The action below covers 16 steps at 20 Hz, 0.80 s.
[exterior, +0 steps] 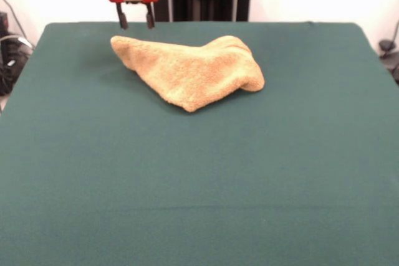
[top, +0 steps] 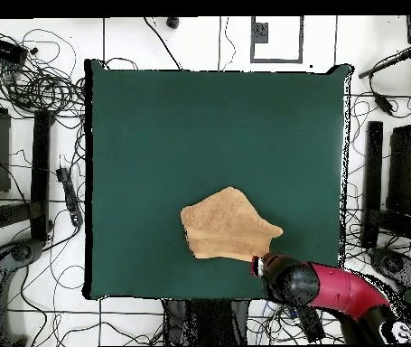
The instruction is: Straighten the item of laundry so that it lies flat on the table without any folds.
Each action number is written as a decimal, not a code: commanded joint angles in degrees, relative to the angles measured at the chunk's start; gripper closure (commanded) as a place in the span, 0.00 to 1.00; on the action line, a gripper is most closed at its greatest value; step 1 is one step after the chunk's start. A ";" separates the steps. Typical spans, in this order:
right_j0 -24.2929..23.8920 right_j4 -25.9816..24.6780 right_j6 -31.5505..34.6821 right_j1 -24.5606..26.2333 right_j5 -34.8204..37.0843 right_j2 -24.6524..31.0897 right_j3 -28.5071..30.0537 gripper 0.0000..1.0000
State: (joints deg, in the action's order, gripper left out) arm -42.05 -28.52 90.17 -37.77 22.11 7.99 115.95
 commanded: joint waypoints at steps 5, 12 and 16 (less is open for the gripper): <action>2.89 -1.37 6.75 1.42 -7.91 2.41 2.89 0.00; 3.24 -0.74 6.51 1.30 -8.06 1.99 3.01 0.00; 2.99 -0.36 5.38 0.52 -6.48 2.78 2.52 0.00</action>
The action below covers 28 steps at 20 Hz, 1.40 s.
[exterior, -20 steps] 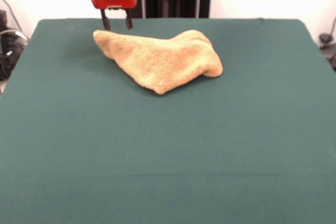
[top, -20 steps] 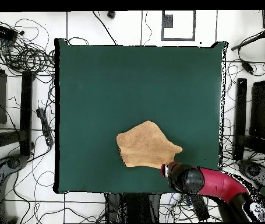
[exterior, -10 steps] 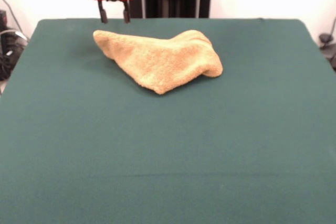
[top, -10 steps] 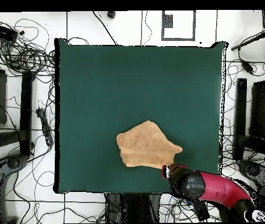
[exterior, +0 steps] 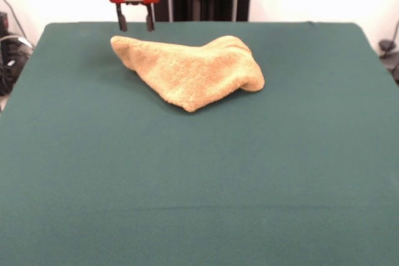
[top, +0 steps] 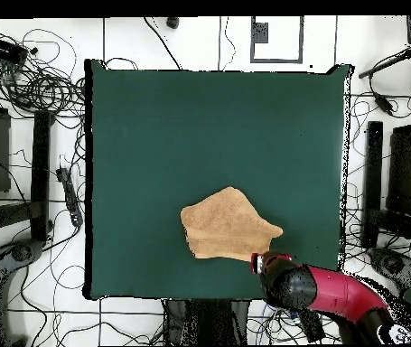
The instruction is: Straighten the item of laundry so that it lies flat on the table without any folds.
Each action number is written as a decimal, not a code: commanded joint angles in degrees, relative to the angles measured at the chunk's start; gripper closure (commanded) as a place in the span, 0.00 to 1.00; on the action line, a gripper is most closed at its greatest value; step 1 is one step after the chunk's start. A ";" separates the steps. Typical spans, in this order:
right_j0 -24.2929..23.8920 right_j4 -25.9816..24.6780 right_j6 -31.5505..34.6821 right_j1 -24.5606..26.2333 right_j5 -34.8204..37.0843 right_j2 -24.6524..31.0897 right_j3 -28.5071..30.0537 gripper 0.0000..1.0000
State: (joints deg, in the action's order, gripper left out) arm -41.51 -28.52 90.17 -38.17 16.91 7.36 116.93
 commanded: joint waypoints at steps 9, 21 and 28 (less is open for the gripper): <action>4.67 2.87 4.98 3.02 4.72 4.02 -6.82 0.00; 5.82 4.26 5.09 4.18 6.64 4.22 -9.61 0.00; 6.02 4.32 4.84 4.81 6.44 4.17 -10.25 0.00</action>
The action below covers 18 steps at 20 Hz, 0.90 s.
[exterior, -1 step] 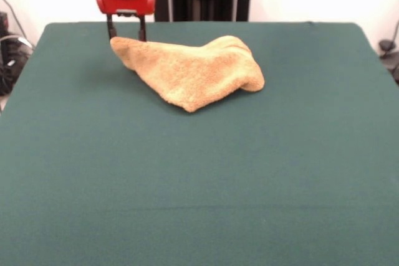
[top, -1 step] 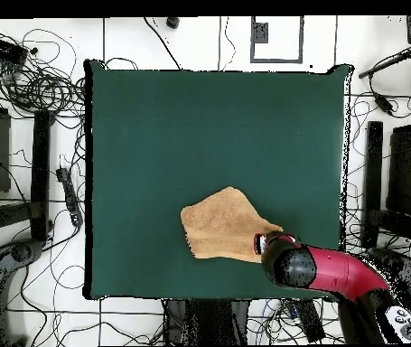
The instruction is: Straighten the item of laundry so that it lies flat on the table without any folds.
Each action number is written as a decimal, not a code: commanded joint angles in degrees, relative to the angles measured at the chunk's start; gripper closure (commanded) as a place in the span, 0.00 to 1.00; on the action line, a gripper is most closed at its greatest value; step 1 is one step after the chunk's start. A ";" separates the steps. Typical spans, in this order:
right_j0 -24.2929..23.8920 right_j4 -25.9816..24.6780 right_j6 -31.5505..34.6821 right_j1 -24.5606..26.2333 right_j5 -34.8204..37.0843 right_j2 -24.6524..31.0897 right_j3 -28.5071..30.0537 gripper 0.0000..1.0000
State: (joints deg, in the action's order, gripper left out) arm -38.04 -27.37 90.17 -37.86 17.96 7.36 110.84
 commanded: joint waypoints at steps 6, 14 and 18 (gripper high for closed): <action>2.88 3.49 4.60 4.60 6.17 4.22 -4.84 0.00; 3.17 4.39 4.43 2.85 8.25 4.09 -4.26 0.00; 3.20 4.29 3.94 3.02 8.41 4.41 -4.36 0.00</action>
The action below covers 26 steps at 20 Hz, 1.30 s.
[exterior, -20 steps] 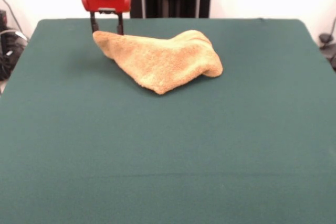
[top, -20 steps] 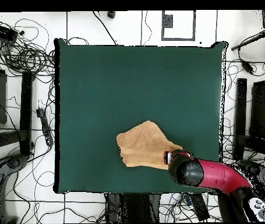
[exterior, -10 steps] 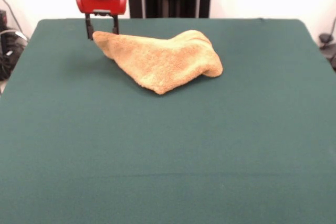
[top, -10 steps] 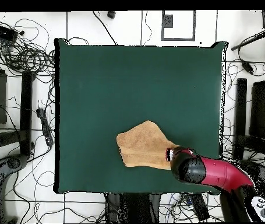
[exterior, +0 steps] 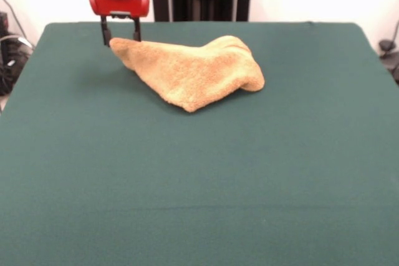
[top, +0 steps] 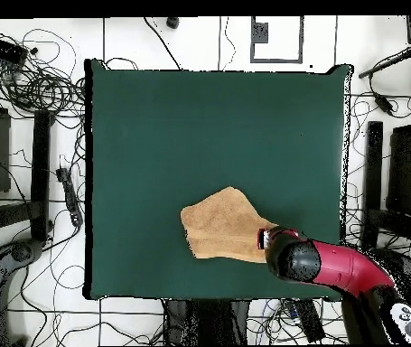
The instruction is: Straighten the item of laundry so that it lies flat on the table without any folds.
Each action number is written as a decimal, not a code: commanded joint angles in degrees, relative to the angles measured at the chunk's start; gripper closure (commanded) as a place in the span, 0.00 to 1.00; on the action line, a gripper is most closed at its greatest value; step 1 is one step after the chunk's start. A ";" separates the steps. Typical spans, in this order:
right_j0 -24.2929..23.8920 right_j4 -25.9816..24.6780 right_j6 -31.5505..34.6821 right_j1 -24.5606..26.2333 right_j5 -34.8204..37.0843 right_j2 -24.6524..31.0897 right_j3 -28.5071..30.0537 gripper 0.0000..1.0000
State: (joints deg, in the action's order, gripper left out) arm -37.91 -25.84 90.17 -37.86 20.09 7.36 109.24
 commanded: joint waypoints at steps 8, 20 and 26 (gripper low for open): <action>4.67 4.08 6.46 3.46 7.32 2.61 -3.32 0.00; 4.71 4.10 6.46 3.47 6.02 2.39 -2.99 1.00; 4.83 4.02 6.68 3.49 5.51 2.30 -3.00 1.00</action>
State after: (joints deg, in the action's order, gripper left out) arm -35.99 -24.52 90.17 -37.85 22.38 7.20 108.58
